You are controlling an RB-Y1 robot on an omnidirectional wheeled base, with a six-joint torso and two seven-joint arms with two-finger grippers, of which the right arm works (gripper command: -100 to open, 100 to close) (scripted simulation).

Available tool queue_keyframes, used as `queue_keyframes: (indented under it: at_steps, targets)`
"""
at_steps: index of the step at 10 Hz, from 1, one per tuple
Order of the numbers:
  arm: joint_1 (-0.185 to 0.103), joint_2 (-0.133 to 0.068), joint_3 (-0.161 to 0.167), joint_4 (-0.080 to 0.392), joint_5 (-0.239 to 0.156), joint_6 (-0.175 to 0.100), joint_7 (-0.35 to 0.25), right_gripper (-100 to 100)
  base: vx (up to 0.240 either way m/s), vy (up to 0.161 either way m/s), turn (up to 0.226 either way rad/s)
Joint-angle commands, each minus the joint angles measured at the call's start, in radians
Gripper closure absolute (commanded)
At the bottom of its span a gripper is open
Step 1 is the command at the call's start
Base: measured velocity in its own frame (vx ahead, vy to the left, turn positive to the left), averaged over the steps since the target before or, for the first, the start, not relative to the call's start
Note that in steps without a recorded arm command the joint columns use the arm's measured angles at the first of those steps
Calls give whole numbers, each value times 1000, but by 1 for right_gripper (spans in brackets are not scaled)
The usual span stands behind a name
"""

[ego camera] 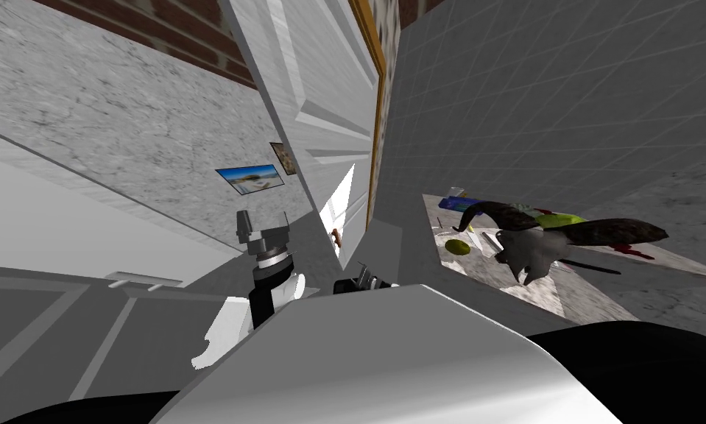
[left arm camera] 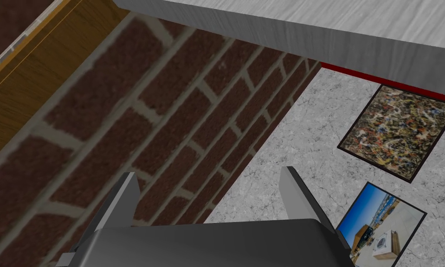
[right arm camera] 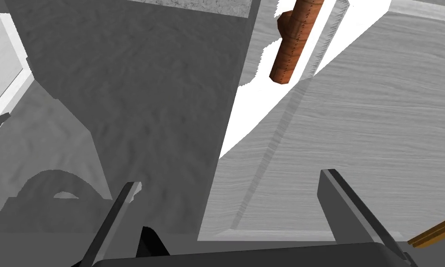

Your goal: Push the door open

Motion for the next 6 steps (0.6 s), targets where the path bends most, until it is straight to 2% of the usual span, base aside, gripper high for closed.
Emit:
queue_keyframes:
  at_steps: [1, 6]
  targets:
    - [-2, 3, 8, 21, -42, 32, 20, -100, 98, -34, 18]
    - [-8, 16, 29, 85, -162, 118, 81, -100, 92, -30, 24]
